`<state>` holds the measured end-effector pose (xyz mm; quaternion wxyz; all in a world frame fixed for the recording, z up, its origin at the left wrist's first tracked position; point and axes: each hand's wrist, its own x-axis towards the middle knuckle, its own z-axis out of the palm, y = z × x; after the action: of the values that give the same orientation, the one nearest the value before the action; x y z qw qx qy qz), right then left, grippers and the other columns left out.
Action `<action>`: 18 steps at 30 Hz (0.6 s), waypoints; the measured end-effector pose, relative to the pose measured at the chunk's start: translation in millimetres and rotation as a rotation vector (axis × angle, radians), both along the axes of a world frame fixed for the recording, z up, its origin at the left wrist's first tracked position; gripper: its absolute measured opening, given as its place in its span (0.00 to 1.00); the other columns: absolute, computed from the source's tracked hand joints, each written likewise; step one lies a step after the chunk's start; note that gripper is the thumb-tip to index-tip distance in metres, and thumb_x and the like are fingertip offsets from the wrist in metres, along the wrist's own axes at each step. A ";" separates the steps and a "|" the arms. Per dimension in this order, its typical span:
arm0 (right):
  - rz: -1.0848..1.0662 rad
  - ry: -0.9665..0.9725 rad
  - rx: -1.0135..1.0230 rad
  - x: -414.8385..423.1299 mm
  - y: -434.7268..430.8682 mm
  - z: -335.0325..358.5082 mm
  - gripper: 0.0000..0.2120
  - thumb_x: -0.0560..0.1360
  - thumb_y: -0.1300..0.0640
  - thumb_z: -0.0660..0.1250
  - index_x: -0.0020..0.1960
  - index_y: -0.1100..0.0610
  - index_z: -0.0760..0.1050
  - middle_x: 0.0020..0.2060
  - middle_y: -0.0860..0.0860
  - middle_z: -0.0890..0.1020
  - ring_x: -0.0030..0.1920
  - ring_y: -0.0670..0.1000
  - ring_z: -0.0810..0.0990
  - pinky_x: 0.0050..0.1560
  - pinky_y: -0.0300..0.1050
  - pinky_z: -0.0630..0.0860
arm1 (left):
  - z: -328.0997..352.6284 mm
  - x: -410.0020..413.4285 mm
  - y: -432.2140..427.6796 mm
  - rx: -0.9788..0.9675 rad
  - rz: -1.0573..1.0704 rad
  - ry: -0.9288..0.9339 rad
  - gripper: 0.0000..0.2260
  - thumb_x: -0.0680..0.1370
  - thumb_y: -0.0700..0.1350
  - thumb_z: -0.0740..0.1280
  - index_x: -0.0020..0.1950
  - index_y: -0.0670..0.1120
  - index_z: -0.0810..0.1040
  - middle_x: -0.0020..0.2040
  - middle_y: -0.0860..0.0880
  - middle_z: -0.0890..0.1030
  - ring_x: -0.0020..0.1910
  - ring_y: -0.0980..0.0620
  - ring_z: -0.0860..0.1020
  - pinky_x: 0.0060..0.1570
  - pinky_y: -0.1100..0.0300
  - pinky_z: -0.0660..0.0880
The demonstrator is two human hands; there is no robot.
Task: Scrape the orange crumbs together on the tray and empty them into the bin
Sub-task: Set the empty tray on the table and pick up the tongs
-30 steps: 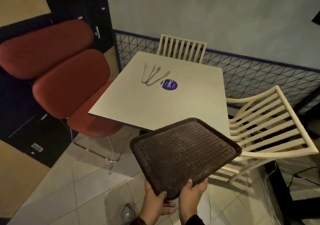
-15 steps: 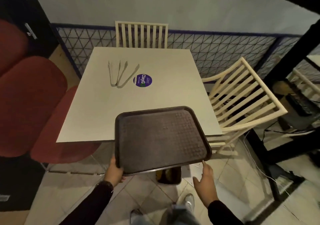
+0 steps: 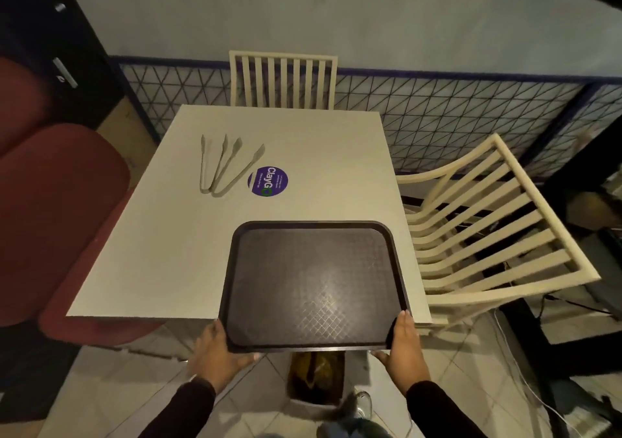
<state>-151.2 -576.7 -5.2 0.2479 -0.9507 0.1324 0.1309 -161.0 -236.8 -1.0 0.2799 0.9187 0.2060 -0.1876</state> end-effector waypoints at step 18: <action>0.034 0.042 0.189 185.3 -42.8 -19.8 0.51 0.69 0.49 0.73 0.75 0.61 0.40 0.76 0.55 0.44 0.76 0.52 0.43 0.74 0.47 0.45 | -15.3 181.3 -29.0 0.280 -0.136 0.203 0.49 0.72 0.67 0.60 0.73 0.37 0.36 0.77 0.41 0.40 0.76 0.41 0.42 0.72 0.44 0.46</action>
<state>34.1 -619.5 -25.0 0.3315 -0.9223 0.1082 0.1667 20.3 -265.8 -16.2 0.1136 0.9368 0.1947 -0.2674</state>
